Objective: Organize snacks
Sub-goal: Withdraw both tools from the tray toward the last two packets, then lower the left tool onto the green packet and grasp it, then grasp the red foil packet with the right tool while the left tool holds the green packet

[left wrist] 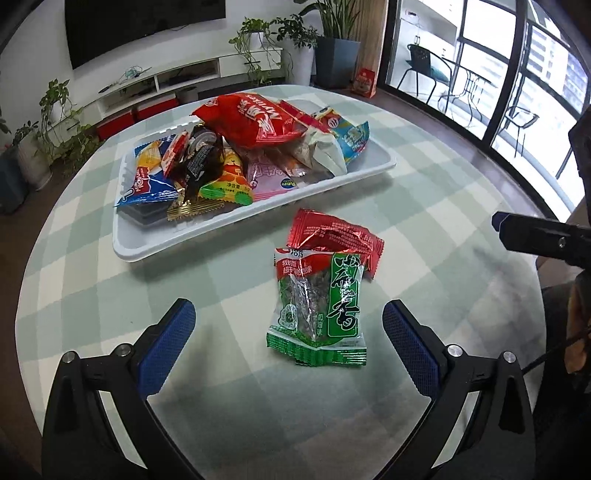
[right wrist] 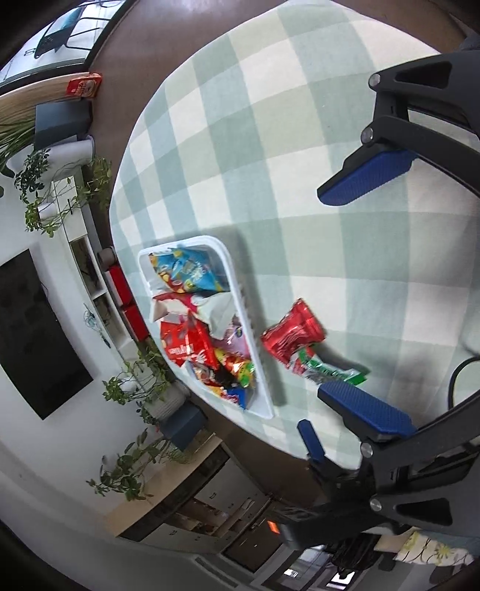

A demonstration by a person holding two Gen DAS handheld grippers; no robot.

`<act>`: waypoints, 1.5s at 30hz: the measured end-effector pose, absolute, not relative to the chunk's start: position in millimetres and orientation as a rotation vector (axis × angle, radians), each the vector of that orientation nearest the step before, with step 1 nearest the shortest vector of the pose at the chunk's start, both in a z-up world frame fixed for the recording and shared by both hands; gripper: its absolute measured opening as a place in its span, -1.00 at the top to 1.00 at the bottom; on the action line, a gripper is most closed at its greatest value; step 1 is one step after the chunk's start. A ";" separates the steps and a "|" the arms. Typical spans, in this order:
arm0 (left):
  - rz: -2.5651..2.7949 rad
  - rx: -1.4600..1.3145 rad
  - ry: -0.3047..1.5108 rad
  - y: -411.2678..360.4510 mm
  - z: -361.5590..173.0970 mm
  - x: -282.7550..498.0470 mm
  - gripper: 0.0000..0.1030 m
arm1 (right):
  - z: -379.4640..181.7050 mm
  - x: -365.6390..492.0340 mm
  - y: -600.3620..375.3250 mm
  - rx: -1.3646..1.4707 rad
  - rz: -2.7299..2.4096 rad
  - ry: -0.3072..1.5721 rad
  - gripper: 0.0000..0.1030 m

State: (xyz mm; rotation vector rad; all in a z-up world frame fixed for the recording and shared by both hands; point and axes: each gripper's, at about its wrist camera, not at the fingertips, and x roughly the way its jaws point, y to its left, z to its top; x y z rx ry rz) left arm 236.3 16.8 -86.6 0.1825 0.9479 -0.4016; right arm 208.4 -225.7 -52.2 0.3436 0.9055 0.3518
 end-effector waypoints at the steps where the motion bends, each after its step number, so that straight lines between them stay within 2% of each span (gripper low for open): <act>1: -0.396 0.219 0.958 12.6 -90.9 236.9 -0.99 | -54.1 206.7 -227.0 0.345 0.353 0.909 -0.85; 10: -0.406 0.269 0.984 -1.5 -106.4 249.7 -0.99 | -59.3 206.1 -220.5 0.298 0.369 0.935 -0.65; 15: -0.403 0.280 1.007 -2.5 -108.2 259.1 -0.97 | -59.3 206.2 -217.6 0.279 0.373 0.941 -0.65; 17: -0.410 0.267 1.016 -0.5 -110.1 261.3 -0.81 | -60.7 206.9 -216.0 0.272 0.372 0.947 -0.65; 27: -0.440 0.220 1.016 5.8 -111.0 266.8 -0.39 | -61.6 214.4 -199.4 0.192 0.385 0.981 -0.64; 31: -0.452 0.210 1.008 7.7 -108.8 266.1 0.11 | -61.2 220.5 -192.2 0.154 0.392 0.993 -0.64; 33: -0.457 0.205 1.007 10.5 -108.3 266.2 0.19 | -61.4 223.7 -188.5 0.131 0.396 0.998 -0.64; 35: -0.464 0.203 1.004 14.5 -107.9 264.8 0.39 | -62.0 227.7 -184.6 0.107 0.399 1.004 -0.64; 45: -0.436 0.020 0.992 70.5 -104.8 261.2 0.44 | -74.0 253.1 -145.1 -0.056 0.485 1.007 -0.64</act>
